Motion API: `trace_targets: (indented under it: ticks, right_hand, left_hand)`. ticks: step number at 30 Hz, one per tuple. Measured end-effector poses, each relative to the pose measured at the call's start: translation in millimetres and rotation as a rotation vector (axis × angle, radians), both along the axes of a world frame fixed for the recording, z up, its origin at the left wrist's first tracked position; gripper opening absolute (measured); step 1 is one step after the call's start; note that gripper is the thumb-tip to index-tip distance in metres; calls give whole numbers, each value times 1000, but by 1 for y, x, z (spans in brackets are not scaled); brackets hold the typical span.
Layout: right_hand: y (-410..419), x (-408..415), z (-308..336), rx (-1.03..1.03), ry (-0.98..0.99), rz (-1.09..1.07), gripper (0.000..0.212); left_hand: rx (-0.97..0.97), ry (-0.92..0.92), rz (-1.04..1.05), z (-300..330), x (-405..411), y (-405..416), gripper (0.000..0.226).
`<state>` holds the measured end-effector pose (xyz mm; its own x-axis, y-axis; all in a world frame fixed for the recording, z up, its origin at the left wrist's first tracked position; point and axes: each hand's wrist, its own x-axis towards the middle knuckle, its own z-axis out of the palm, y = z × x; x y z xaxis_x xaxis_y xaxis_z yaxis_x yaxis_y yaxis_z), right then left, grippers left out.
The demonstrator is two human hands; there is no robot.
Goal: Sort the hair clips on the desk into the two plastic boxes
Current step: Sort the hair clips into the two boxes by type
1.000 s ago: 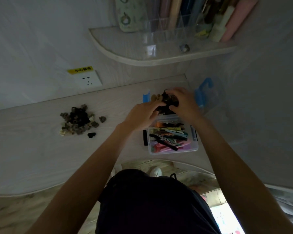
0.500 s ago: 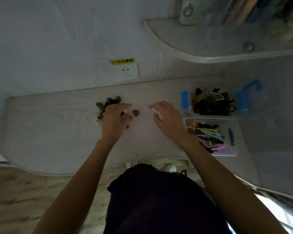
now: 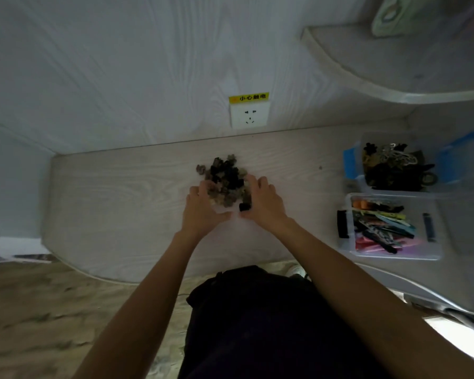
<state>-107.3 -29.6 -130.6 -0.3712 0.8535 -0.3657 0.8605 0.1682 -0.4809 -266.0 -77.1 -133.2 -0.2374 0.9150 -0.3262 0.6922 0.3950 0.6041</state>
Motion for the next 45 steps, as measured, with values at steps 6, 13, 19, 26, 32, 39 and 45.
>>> trace_targets:
  ticks: [6, 13, 19, 26, 32, 39, 45]
  right_hand:
    - [-1, -2, -3, 30, 29, 51, 68]
    - [-3, -1, 0, 14, 60, 62, 67]
    - [-8, 9, 5, -166, 337, -85, 66]
    - [-6, 27, 16, -276, 495, -204, 51]
    - [-6, 55, 36, -246, 597, -220, 46]
    - [5, 143, 93, -66, 712, -317, 42]
    - [30, 228, 115, 33, 598, -477, 44]
  left_hand:
    - [31, 10, -84, -4, 10, -2, 66]
    - [39, -21, -195, 6, 18, 0, 62]
    - [-13, -128, -141, 7, 23, -1, 67]
    - [45, -245, -109, 13, 35, -7, 46]
    - [150, -291, -145, 35, 50, -3, 43]
    - [393, -249, -448, 82, 124, 40, 39]
    - [437, -172, -622, 91, 213, 98, 42]
